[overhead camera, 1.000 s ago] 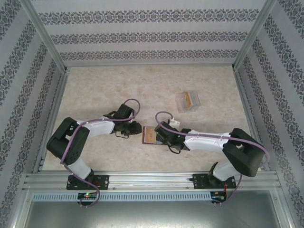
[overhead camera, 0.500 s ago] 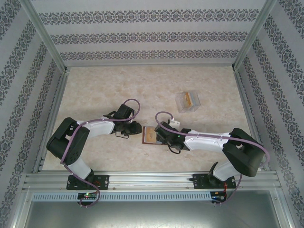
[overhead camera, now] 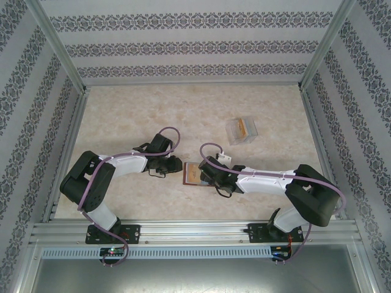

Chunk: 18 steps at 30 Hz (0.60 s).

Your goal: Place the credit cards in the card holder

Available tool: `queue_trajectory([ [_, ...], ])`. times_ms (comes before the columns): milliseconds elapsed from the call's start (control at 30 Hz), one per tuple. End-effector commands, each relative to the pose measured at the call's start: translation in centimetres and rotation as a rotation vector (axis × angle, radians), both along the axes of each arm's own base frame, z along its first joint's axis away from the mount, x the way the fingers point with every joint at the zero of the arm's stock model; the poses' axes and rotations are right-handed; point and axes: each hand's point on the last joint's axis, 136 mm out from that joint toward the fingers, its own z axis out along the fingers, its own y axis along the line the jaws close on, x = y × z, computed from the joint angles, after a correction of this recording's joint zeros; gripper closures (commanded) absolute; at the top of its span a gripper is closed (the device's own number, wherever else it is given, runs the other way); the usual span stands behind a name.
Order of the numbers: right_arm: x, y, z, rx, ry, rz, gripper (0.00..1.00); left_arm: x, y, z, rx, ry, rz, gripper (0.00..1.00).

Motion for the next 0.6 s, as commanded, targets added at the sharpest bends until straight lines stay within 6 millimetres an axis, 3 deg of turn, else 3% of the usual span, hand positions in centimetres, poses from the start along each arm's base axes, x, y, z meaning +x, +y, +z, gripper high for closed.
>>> queue_trajectory([
  [0,-0.6,-0.6,-0.5,-0.023,0.013,-0.010,0.44,-2.5,-1.1,-2.4,-0.023,0.085,-0.055,0.68],
  [267,-1.1,-0.6,-1.1,-0.028,0.042,-0.020,0.42,-2.6,-1.1,-2.5,-0.023,0.087,-0.055,0.68],
  [567,-1.0,-0.3,-0.1,-0.053,0.004,0.003,0.43,-2.7,-0.9,-2.7,-0.019,0.086,-0.050,0.68],
])
